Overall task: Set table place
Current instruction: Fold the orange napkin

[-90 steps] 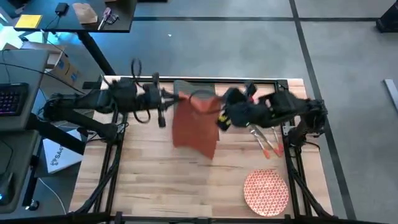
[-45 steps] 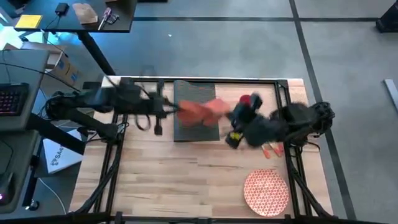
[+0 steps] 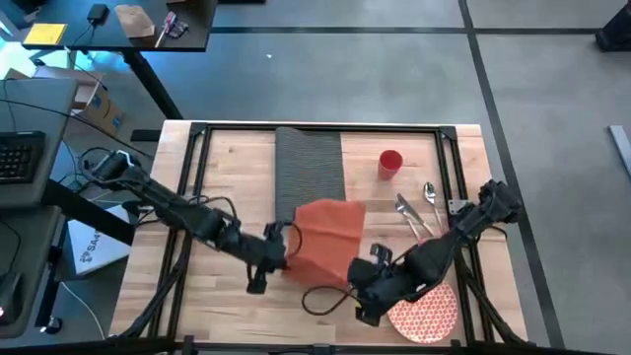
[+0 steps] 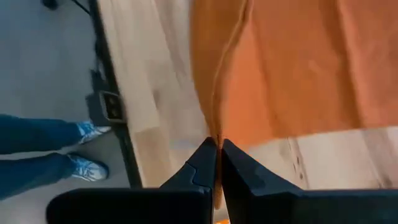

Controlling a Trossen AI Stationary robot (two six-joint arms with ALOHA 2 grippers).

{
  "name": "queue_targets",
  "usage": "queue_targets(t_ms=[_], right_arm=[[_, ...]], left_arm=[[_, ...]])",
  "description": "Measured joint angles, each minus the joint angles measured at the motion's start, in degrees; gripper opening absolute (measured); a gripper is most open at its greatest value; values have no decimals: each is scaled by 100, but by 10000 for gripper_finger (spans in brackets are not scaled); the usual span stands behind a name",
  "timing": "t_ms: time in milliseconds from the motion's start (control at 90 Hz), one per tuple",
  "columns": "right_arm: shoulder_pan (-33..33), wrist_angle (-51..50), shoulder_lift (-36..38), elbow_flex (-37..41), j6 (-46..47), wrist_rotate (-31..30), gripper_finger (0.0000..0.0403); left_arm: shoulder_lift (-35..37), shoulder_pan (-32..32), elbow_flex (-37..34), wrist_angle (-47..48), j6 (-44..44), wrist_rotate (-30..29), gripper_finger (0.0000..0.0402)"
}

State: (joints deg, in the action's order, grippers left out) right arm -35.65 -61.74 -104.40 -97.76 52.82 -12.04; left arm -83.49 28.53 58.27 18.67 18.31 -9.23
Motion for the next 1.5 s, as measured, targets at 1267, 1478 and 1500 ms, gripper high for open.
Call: queue_targets(t_ms=[1267, 1478, 1500], right_arm=[[2845, 580, 11, 2070, -1392, -692, 0], [2857, 939, 11, 2366, -1219, -580, 15], [2867, 935, 11, 2379, -1131, -552, 22]], left_arm=[[-1390, -1916, 234, 758, -1135, -1678, 0], [-1624, -2189, 233, 926, -760, -1190, 20], [-1623, -2230, 233, 972, -688, -1084, 25]])
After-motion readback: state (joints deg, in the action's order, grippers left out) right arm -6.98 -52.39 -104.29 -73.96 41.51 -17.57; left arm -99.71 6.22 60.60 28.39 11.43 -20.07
